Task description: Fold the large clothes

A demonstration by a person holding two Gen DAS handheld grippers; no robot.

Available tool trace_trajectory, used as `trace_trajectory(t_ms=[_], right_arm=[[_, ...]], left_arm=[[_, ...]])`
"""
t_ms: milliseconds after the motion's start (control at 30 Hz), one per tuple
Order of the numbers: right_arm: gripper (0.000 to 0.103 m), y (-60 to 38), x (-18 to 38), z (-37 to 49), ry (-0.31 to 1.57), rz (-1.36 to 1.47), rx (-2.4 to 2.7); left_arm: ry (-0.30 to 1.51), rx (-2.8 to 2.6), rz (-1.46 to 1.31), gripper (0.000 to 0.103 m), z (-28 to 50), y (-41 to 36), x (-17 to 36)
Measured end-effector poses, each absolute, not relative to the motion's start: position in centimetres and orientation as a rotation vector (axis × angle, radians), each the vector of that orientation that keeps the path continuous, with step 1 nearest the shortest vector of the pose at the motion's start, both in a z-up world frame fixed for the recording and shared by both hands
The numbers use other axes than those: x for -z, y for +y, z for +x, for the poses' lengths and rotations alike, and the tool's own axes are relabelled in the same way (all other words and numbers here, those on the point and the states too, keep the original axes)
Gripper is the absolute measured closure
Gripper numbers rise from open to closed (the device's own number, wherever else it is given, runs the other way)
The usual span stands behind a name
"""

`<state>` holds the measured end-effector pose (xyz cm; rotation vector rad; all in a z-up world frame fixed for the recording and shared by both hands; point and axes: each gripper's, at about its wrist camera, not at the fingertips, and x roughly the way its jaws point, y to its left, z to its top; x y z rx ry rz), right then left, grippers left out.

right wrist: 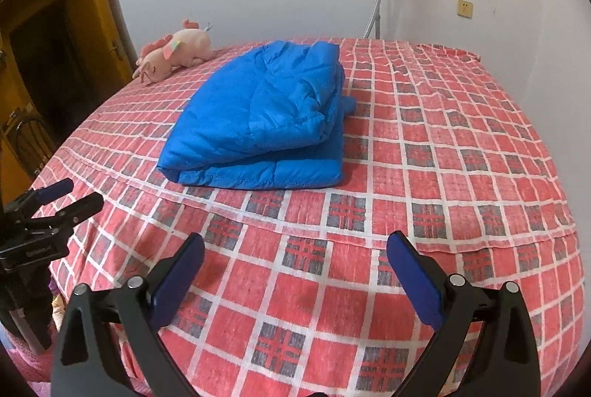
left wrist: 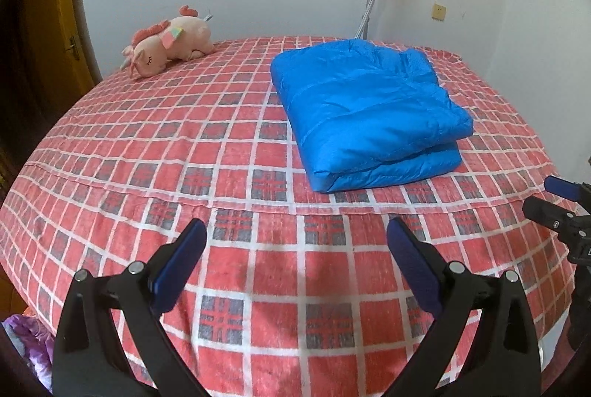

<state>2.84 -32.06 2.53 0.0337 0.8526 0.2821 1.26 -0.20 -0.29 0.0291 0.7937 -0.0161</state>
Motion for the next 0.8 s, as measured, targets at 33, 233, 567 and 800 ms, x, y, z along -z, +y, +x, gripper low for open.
trace_trajectory(t_ms=[33,233,567,800], right_arm=[[0.004,-32.1,-2.7,2.7,0.850,0.033,-0.281],[0.004,-32.1,-3.1,1.8,0.848,0.028,-0.282],[0.004,-32.1,-3.5,0.8,0.834,0.020,-0.283],[0.004,-32.3,-3.5,0.8,0.834,0.018,-0.285]], left_arm=[[0.791,0.014,0.031,0.006,1.0,-0.2,0.1],[0.776,0.005,0.032,0.006,0.0,-0.1,-0.5],[0.765,-0.002,0.047,0.006,-1.1,-0.5,-1.0],[0.753,-0.010,0.057,0.006,-1.4,-0.7,-1.2]])
